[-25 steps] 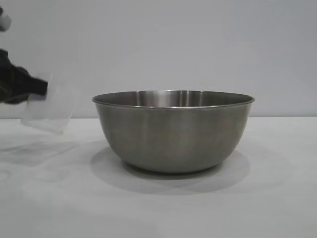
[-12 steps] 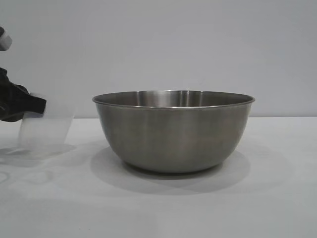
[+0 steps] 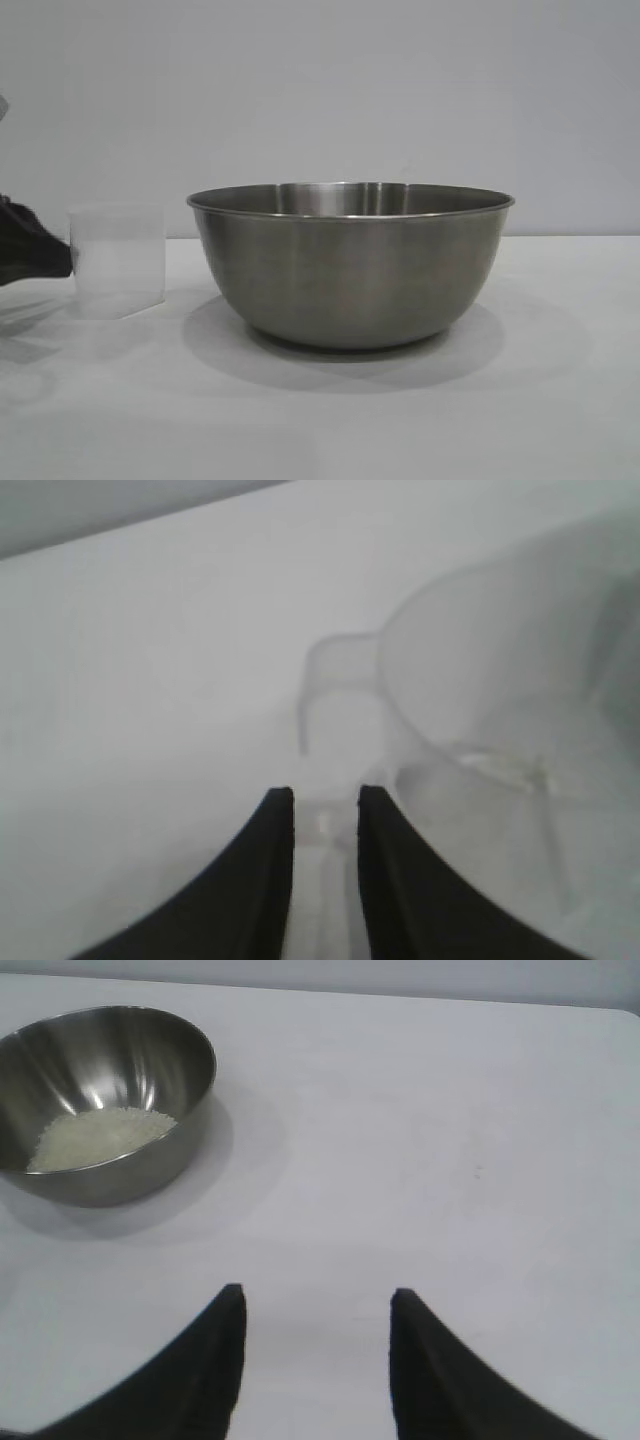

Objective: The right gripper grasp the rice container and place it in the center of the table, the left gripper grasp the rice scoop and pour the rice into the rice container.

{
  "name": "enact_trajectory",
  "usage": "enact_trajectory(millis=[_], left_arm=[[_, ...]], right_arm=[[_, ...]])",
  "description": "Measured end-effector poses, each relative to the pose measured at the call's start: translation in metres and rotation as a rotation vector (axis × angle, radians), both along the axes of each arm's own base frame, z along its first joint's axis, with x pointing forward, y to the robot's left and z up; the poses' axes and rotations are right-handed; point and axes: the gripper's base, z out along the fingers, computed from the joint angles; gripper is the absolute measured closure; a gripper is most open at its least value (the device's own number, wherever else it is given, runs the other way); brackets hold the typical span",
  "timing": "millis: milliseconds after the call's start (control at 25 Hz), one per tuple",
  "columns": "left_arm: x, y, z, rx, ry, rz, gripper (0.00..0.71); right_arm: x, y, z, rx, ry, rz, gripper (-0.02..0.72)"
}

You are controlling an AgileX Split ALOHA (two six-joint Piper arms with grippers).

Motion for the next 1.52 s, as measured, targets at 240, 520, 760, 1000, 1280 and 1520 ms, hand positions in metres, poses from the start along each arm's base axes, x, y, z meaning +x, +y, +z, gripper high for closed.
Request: enact_trajectory(millis=[240,520,760,1000,1280,1520], left_arm=[[-0.015,0.010,0.030,-0.007,-0.065,0.093,0.602],[-0.016,0.032,0.068,0.000,-0.211,0.086,0.602],[-0.023,0.049,0.101,0.031,-0.336,0.085,0.602],[-0.034,0.045,0.135,0.069,-0.442,0.047,0.602],[-0.067,0.052,0.170,0.174,-0.368,0.153,0.602],[-0.108,0.060,0.192,0.206,-0.279,0.287,0.602]], right_arm=[[0.000,0.000,0.000,0.000,0.000,0.000,0.376],[0.000,0.000,0.000,0.000,0.000,0.000,0.376],[0.000,0.000,0.000,0.000,0.000,0.000,0.376],[0.000,0.000,0.000,0.000,0.000,0.000,0.376],[0.000,0.000,0.000,0.000,0.000,0.000,0.376],[0.000,0.000,0.000,0.000,0.000,0.000,0.376]])
